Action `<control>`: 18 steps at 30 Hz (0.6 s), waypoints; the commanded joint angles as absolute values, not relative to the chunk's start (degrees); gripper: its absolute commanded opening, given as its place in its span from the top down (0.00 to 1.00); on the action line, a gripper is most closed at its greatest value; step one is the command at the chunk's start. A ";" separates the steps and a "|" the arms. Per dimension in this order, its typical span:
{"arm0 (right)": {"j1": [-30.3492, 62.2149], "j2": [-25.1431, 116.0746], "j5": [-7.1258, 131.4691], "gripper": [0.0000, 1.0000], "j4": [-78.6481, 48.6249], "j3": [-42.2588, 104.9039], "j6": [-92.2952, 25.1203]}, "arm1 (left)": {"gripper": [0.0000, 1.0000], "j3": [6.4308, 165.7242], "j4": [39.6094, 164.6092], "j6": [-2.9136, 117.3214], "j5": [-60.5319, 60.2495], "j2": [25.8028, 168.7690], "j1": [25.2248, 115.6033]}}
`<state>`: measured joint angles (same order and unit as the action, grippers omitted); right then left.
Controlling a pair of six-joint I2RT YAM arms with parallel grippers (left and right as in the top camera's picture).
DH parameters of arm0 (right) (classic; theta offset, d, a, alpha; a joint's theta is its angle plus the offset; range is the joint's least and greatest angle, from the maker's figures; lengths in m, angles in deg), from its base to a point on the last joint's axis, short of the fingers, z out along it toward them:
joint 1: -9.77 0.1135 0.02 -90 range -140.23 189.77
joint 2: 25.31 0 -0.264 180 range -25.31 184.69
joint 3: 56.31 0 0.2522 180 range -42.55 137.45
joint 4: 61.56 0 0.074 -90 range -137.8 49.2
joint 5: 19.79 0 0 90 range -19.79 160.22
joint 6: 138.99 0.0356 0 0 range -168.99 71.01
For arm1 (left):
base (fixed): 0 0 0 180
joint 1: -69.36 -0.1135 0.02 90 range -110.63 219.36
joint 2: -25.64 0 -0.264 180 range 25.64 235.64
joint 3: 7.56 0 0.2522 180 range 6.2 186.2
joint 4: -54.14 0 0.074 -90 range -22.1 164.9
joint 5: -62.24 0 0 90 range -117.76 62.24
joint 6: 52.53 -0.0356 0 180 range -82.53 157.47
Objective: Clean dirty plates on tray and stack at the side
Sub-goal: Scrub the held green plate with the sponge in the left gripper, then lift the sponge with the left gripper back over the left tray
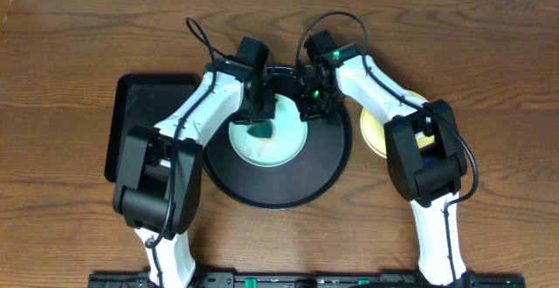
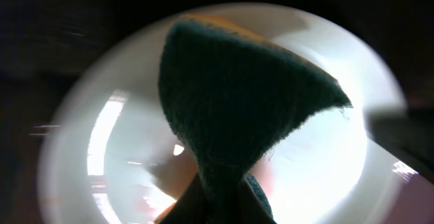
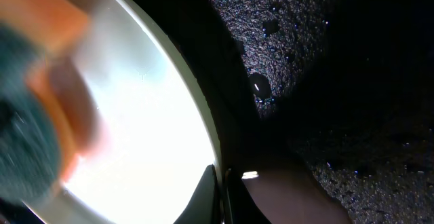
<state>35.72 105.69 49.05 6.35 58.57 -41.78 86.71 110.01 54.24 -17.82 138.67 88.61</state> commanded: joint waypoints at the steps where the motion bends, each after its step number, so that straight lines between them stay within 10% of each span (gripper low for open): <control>1: 35.33 107.05 50.90 0.99 6.46 58.22 -41.32 | 0.93 87.59 110.32 57.19 -34.65 137.10 88.46; 18: 35.31 105.08 50.90 0.99 7.05 58.30 -40.69 | 0.93 99.78 125.14 57.94 -41.95 123.81 81.51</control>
<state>35.72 105.69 49.11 6.44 58.57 -41.57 97.47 124.39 57.17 -39.86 129.30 83.63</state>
